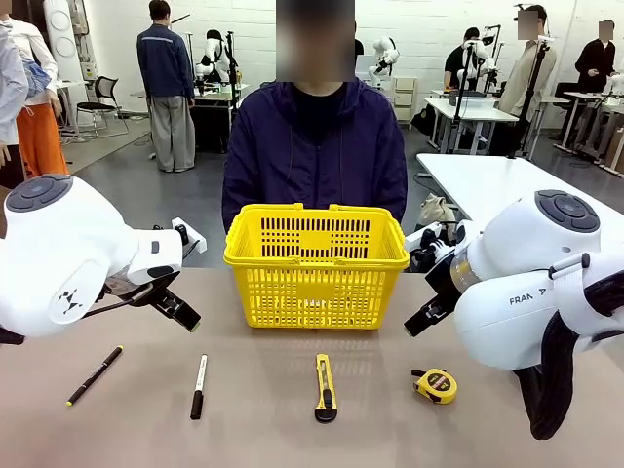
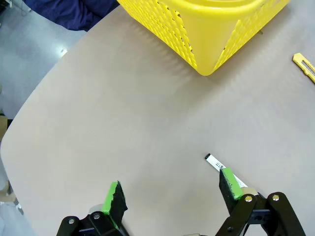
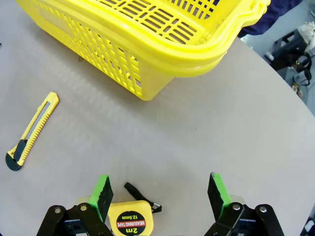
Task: Place the items the person wants into the basket.
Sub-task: Pick up the item the person points to and place it in the Market Basket.
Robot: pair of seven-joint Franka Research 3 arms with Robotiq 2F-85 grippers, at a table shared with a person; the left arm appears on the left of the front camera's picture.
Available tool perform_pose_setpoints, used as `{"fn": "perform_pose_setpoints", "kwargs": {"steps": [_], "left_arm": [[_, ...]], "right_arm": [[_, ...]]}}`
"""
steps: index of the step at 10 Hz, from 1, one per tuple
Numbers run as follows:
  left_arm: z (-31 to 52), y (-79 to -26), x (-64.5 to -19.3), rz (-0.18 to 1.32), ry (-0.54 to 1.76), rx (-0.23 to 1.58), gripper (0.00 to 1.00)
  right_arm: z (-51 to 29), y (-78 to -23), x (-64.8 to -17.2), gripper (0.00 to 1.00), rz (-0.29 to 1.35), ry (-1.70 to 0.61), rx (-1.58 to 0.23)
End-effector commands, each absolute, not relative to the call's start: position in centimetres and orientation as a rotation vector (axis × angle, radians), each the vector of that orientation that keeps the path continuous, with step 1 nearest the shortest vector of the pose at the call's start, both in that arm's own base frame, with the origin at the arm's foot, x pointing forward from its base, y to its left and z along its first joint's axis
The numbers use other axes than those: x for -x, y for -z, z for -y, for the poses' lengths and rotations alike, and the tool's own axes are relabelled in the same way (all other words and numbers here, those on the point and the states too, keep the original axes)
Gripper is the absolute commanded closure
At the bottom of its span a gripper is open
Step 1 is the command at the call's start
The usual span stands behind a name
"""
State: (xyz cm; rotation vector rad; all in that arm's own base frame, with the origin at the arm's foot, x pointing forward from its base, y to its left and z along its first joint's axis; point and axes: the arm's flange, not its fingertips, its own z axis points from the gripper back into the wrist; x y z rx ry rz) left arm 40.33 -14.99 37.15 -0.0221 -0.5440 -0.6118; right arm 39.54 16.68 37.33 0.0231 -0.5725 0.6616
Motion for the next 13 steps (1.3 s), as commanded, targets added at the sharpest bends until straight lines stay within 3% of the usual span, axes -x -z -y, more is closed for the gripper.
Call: {"fn": "perform_pose_setpoints", "kwargs": {"steps": [1,4,9,11,13], "left_arm": [[15.0,-37.1,-40.3,0.544,0.612,0.022,0.00],[15.0,-37.1,-40.3,0.544,0.612,0.022,0.00],[13.2,-51.4,-35.2,0.538,0.671,-0.034,0.00],[14.1,-56.4,-32.9,0.588,0.685,-0.108,0.00],[14.0,-57.7,-32.1,0.645,0.636,-0.143,0.00]], "right_arm": [[-16.7,-37.3,-39.5,0.00,0.573,-0.662,-0.023],[-16.1,-38.6,-38.0,0.00,0.580,-0.706,0.002],[-12.8,-51.6,-26.7,0.00,0.672,-0.630,0.203],[-12.2,-55.9,-24.0,0.00,0.736,-0.596,0.225],[-12.2,-56.3,-24.1,0.00,0.766,-0.554,0.284]]}}
